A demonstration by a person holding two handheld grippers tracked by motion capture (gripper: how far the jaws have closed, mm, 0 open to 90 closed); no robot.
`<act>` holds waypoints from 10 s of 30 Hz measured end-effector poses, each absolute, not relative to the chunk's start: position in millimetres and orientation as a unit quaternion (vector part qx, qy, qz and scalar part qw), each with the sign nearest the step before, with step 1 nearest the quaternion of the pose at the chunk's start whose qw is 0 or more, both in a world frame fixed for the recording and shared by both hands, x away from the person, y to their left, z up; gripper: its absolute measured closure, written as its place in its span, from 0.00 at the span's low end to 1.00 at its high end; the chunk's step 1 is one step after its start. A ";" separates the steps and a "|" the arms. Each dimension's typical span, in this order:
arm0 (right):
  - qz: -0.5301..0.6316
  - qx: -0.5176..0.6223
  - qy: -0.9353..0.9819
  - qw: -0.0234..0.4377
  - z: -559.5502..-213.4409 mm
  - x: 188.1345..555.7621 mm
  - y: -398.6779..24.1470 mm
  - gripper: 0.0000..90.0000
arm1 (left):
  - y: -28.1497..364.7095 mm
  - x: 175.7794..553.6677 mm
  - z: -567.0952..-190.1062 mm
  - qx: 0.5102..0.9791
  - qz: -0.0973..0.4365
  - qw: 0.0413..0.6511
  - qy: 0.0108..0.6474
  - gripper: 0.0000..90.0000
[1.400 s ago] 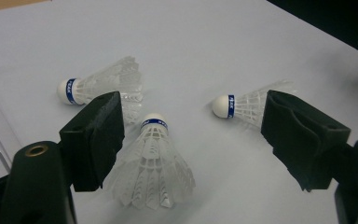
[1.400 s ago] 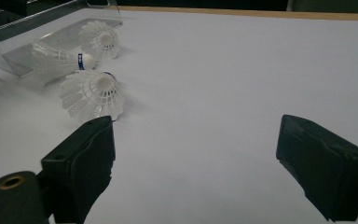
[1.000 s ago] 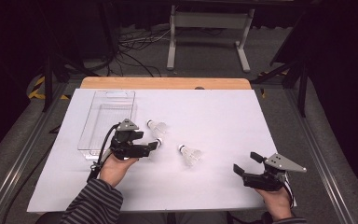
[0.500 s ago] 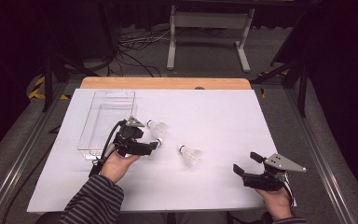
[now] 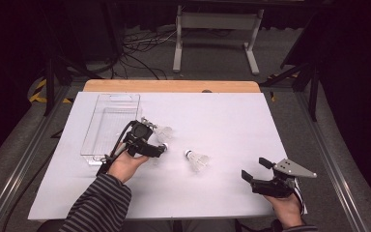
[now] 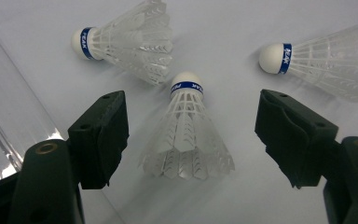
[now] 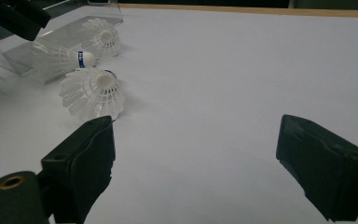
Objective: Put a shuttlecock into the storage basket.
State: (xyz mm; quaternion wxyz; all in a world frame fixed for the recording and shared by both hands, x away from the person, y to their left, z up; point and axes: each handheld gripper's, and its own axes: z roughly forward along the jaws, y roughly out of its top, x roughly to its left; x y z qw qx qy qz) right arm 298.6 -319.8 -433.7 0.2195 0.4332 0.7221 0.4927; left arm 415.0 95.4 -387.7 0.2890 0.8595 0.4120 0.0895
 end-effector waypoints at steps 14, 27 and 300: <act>0.491 0.433 0.724 0.217 -434.1 299.1 -319.5 0.14 | 90.1 424.0 -399.3 0.867 0.074 0.251 0.425 0.28; 0.490 0.432 0.725 0.216 -434.1 299.1 -319.2 0.14 | 83.6 426.7 -405.7 0.873 0.072 0.228 0.426 0.26; 0.488 0.431 0.727 0.217 -435.1 300.4 -318.5 0.14 | 196.2 495.1 -384.0 0.797 0.089 0.251 0.543 0.37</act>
